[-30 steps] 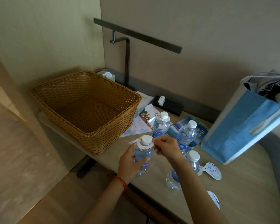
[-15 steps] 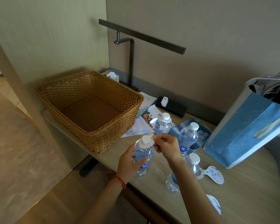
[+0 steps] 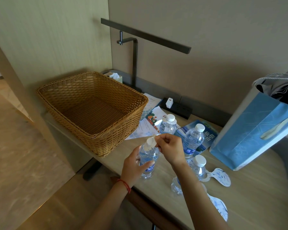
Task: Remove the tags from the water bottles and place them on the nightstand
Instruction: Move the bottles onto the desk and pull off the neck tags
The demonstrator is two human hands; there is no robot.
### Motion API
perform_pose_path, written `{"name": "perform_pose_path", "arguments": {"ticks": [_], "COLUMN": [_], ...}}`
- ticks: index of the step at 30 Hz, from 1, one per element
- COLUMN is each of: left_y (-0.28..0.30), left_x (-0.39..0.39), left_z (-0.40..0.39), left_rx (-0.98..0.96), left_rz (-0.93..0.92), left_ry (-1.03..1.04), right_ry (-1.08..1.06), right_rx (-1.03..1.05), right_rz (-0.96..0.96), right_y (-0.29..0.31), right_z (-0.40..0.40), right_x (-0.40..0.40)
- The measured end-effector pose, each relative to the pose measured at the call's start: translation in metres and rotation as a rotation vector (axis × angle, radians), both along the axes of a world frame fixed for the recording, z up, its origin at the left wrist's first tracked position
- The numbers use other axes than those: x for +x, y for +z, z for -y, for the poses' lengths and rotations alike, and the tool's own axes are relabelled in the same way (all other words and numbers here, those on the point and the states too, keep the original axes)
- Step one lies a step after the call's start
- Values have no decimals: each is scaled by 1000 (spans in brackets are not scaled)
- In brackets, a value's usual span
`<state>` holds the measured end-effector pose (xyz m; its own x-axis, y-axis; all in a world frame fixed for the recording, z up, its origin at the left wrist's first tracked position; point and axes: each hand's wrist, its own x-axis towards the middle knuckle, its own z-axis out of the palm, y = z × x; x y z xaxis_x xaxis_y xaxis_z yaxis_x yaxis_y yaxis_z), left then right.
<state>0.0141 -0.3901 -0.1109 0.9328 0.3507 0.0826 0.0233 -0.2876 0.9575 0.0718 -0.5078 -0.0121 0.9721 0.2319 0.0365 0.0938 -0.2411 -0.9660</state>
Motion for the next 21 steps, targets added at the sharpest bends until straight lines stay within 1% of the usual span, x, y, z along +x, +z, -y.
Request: {"name": "perform_pose_path", "arguments": {"ticks": [4,10,13,17,21], "left_y": [0,1,3,3,2], "left_x": [-1,-1,-2,-3,-2], "left_z": [0,1,1,1,1], "left_rx": [-11,-26,-33,-36,-42], "left_rz": [0,1,15,20,15], "left_ry": [-4,-14,-18,-22,-24], "right_ry": [1,17,25,-27,-81], "right_rx": [-90,-102,-53,30,106], "right_rz": [62,89,68,34,61], "right_y": [5,13,15,15,20], "right_z": [-5,-17,-22,-16,-1], "right_x": [1,0,-1,-4,-10]}}
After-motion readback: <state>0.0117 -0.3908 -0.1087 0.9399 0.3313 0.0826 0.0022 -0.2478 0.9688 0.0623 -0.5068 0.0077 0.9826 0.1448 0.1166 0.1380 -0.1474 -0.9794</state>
